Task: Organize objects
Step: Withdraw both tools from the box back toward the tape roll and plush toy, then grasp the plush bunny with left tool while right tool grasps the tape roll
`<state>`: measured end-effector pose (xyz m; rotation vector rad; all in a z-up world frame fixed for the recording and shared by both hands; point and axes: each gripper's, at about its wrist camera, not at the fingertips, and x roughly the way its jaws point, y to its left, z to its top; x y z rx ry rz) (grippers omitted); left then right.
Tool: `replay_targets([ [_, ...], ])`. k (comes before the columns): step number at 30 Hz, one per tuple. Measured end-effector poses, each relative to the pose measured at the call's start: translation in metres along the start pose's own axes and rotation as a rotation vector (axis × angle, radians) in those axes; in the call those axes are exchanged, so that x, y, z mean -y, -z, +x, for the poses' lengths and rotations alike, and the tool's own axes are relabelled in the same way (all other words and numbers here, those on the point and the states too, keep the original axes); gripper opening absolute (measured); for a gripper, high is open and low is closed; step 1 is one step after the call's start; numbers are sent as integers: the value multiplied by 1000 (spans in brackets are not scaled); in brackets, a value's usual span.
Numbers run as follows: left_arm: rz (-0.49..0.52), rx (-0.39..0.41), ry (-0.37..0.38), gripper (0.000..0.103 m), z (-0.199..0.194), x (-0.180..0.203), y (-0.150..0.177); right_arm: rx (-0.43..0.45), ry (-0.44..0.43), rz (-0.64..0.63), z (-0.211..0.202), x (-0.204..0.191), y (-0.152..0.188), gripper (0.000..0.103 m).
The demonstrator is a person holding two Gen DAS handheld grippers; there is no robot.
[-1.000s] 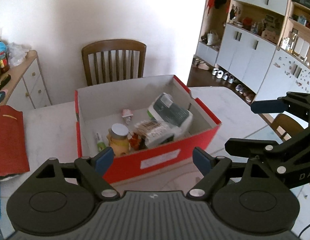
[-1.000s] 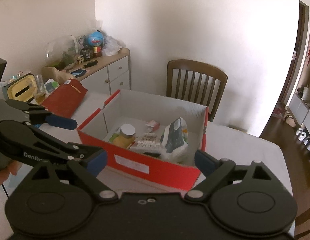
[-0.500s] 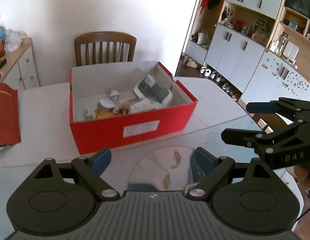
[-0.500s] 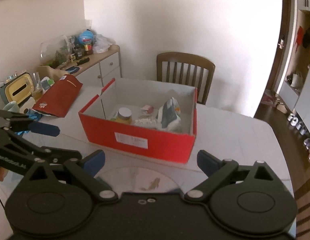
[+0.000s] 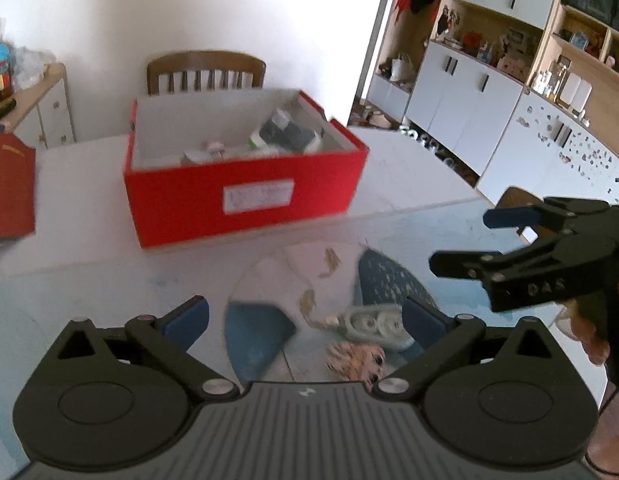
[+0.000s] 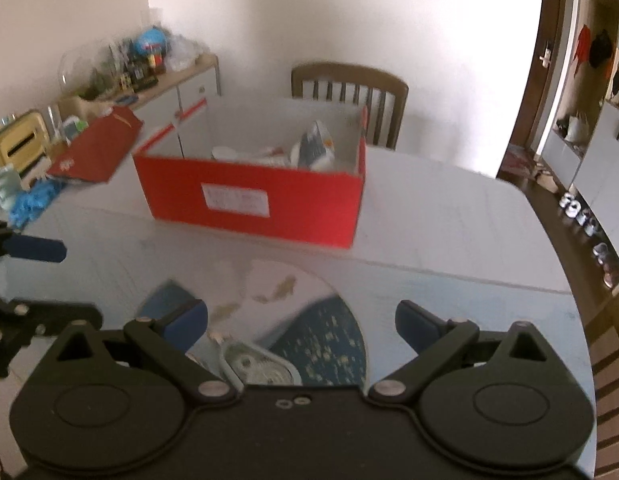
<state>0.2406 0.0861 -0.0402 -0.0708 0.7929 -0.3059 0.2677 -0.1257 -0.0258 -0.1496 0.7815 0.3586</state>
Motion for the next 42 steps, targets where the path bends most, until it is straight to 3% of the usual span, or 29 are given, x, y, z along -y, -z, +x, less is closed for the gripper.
replay_targets([
  [5,20,-5,3,103,18,19,29,-38,3,-10,12,7,16,100],
  [9,54,-60,3,103,35,36,45,-55,-29,-74,20,7,25,100],
  [21,2,-112,-110,103,77,45,68,-145,-78,-123,48,16,55,96],
  [35,-22,-95,-184,103,97,46,69,-178,-146,-186,69,23,61,89],
  [42,-11,-80,-201,100,102,46,65,-158,-179,-225,79,20,52,79],
])
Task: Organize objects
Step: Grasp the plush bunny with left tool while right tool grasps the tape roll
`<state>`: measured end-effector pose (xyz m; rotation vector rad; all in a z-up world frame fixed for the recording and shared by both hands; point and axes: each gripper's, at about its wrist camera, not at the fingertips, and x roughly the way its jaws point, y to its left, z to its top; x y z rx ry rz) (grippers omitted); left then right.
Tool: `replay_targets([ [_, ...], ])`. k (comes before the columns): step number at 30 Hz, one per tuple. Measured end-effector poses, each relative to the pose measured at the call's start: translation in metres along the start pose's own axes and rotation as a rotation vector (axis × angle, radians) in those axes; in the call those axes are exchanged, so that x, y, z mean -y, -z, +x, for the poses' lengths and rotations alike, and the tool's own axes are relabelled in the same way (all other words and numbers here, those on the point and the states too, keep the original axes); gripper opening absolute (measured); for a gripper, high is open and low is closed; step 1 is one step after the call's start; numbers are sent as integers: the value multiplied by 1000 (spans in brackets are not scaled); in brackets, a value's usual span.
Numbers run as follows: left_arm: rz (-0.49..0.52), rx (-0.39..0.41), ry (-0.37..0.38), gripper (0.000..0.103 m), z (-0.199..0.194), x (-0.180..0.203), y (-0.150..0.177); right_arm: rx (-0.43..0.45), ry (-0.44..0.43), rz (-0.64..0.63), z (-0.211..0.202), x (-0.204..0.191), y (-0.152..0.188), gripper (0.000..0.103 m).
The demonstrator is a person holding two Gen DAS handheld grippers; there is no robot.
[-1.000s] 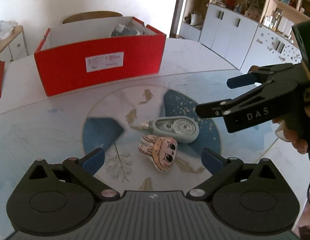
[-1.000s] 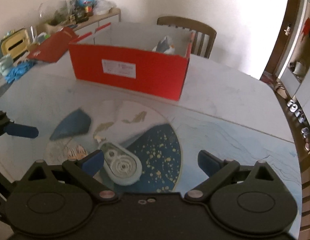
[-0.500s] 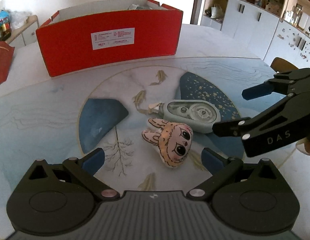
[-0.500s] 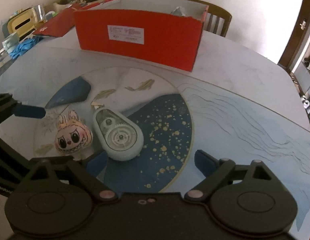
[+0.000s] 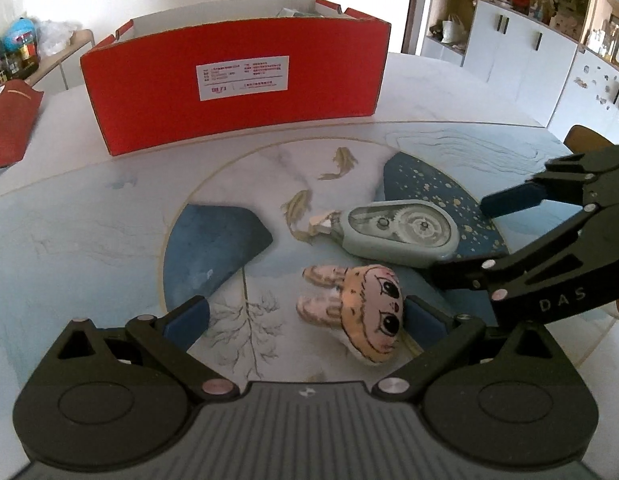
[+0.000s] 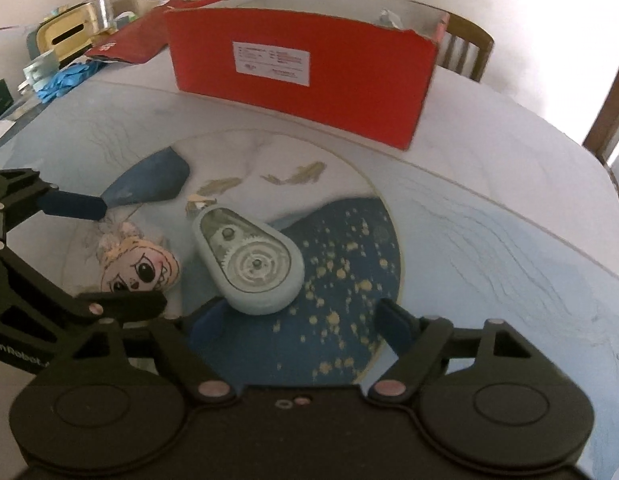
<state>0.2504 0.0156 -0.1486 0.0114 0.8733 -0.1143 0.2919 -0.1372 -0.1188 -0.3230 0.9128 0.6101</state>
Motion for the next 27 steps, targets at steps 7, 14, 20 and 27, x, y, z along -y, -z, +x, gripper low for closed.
replay_targets([
  [7,5,6,4,72,-3,2,-7,18,-63,-88,13,-2,-16,77],
  [14,85,-9,8,56,-10,17,-1,35,-120,-115,23,-8,-27,78],
  [20,75,-24,1,54,-13,20,2,56,-135,-134,19,-16,-25,63],
  [27,-12,-43,14,53,-19,13,3,36,-121,-85,11,-19,-21,53],
])
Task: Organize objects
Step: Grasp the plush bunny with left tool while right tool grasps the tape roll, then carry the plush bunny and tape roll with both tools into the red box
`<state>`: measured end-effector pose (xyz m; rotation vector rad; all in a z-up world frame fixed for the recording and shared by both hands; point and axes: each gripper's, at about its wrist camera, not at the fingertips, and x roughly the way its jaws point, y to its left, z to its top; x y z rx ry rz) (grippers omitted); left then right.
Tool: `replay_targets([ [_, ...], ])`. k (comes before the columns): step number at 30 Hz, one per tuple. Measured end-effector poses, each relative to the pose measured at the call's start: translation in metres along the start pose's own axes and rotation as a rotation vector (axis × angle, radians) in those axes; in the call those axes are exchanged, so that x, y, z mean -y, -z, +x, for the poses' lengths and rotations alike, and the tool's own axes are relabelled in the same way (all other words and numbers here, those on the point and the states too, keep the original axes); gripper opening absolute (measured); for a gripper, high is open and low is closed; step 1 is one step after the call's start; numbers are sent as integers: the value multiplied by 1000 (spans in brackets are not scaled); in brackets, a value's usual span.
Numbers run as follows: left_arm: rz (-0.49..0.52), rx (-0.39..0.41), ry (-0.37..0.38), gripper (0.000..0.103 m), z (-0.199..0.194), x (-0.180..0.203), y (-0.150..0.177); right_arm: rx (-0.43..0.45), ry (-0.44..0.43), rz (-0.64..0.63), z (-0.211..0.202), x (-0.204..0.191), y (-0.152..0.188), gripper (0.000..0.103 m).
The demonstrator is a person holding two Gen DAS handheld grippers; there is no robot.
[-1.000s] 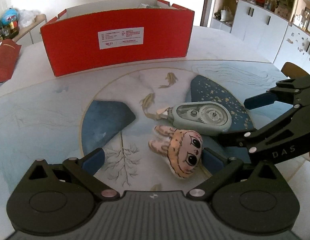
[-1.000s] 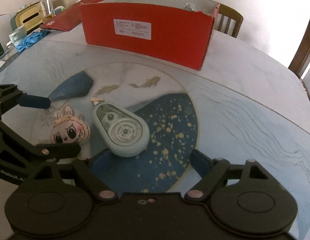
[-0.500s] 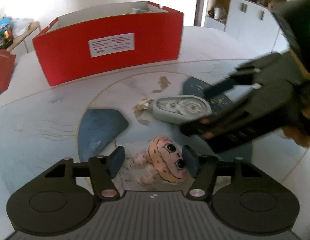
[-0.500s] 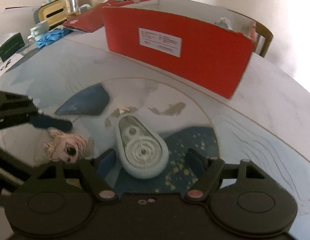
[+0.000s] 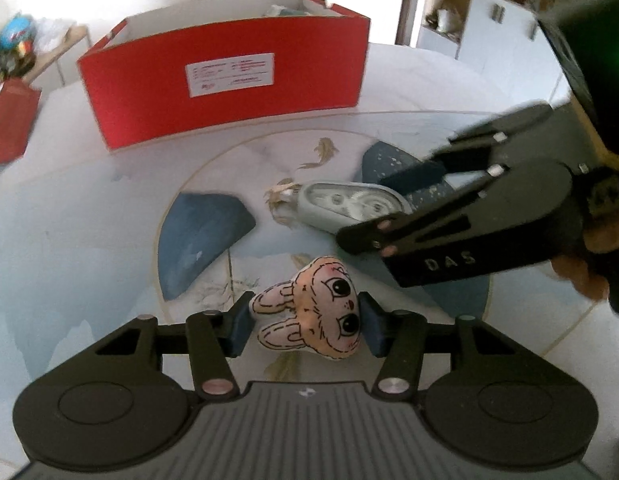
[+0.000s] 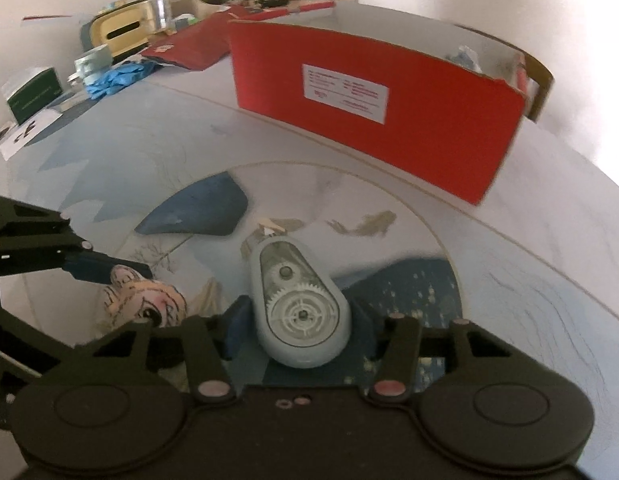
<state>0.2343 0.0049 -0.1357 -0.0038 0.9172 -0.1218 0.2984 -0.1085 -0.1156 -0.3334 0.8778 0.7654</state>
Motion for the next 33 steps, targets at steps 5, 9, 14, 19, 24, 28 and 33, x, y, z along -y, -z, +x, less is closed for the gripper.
replay_targets([
  [5,-64,7,19,53,-10,-7,0,-15,23,79,-16,-1,8,53],
  [9,-80,8,43,53,-19,-11,-2,1,35,126,-34,-6,12,53],
  [14,-85,9,89,53,-29,-19,-8,37,71,172,-58,-16,11,53],
  [19,-74,19,131,53,-41,-29,-17,65,110,218,-77,-24,4,53],
  [24,-58,34,177,53,-49,-38,-33,100,154,264,-92,-29,-6,53],
  [28,-27,55,209,53,-56,-44,-48,124,181,285,-102,-33,-17,53],
  [33,2,91,238,53,-65,-52,-69,155,210,297,-109,-37,-33,53],
])
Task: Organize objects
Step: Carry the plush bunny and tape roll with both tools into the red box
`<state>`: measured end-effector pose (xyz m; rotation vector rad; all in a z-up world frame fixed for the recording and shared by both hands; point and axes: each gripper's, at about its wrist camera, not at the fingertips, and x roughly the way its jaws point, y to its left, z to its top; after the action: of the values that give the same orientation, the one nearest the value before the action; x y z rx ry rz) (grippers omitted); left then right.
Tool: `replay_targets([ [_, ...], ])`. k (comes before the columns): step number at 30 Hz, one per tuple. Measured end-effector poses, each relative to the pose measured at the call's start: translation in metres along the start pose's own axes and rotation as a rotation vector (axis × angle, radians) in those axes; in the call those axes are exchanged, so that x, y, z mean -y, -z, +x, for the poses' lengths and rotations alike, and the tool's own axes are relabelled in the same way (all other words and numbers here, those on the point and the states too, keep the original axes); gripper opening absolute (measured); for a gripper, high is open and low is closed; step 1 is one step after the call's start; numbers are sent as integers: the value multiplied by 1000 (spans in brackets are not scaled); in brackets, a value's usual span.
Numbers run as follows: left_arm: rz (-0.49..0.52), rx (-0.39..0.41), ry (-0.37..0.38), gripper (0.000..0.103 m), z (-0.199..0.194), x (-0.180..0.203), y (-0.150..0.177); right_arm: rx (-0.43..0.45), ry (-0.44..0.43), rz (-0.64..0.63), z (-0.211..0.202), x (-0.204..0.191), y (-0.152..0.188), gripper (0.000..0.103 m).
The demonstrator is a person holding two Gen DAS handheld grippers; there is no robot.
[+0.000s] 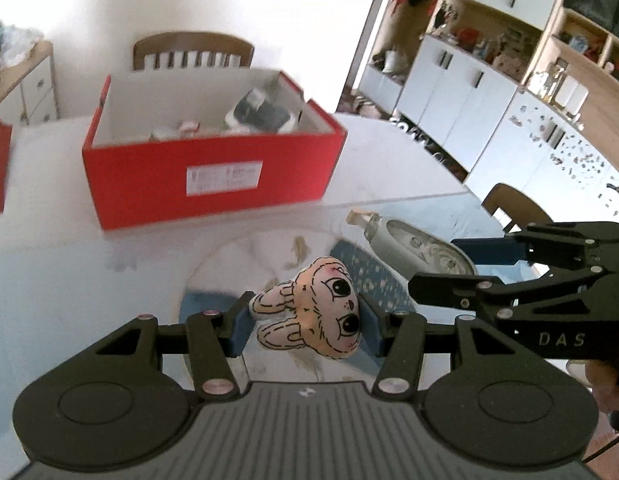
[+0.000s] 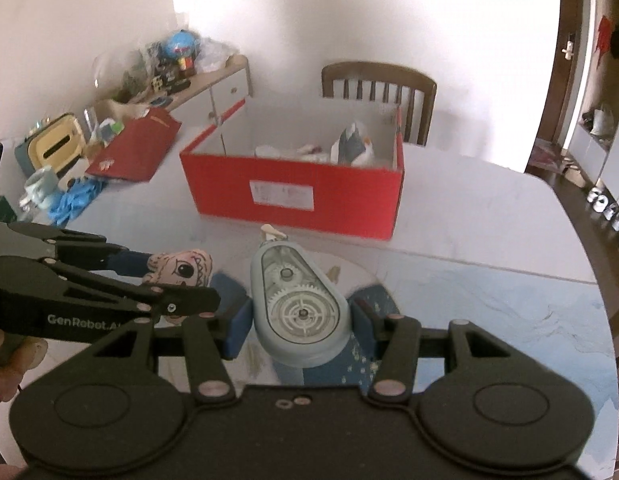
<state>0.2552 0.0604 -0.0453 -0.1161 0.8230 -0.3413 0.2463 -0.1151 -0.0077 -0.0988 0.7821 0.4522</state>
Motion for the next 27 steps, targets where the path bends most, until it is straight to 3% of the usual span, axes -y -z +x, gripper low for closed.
replay_targets([
  [12,61,89,2,53,-14,-34,-64,85,58,1,6,-12,-55,53],
  [27,112,81,-68,53,20,-85,-137,70,83,30,65,-4,-120,53],
])
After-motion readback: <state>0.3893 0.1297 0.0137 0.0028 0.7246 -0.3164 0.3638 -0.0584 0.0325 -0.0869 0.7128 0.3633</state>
